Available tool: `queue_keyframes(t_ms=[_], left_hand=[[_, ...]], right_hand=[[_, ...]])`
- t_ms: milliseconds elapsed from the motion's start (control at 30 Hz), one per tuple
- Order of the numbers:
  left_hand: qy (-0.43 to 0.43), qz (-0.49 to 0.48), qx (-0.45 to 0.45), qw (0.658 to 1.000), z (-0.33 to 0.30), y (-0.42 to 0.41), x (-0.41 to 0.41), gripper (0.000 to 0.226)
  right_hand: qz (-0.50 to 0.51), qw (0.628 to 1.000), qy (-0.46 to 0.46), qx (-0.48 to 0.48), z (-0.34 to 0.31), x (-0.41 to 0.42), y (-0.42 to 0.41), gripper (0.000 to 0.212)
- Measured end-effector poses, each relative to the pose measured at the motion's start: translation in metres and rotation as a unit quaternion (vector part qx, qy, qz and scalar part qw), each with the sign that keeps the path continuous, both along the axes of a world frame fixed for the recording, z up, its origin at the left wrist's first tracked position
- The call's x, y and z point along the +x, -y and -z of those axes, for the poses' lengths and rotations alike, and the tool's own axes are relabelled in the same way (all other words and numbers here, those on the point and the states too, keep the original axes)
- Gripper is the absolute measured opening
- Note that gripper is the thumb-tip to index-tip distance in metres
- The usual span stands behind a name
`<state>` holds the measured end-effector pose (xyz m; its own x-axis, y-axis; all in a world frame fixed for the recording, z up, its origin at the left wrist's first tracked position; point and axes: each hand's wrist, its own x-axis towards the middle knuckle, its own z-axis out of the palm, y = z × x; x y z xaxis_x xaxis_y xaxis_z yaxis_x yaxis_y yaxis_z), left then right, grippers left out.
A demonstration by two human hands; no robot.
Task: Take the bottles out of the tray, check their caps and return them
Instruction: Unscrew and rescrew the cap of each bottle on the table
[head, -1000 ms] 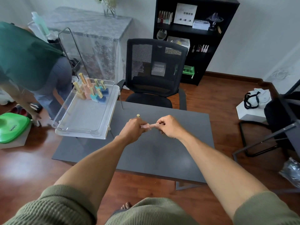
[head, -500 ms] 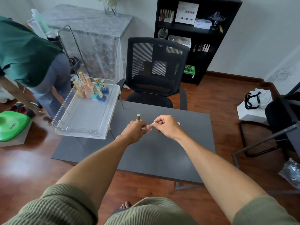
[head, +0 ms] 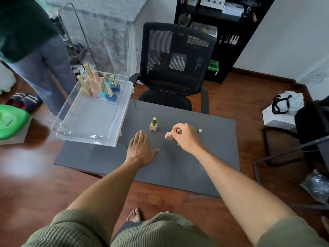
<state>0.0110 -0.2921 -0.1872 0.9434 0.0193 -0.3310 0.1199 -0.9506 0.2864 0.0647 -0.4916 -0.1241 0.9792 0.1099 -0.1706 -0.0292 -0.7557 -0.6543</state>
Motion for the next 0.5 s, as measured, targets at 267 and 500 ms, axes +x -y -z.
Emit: queue_keyframes(t_ms=[267, 500], left_hand=[[0.004, -0.007, 0.011, 1.0, 0.04, 0.007, -0.005, 0.099], [0.016, -0.022, 0.01, 1.0, 0.06, 0.016, -0.003, 0.094]], right_hand=[[-0.017, 1.0, -0.001, -0.015, 0.016, 0.019, -0.012, 0.018], [-0.028, 0.999, 0.01, -0.033, 0.028, 0.039, -0.019, 0.018]])
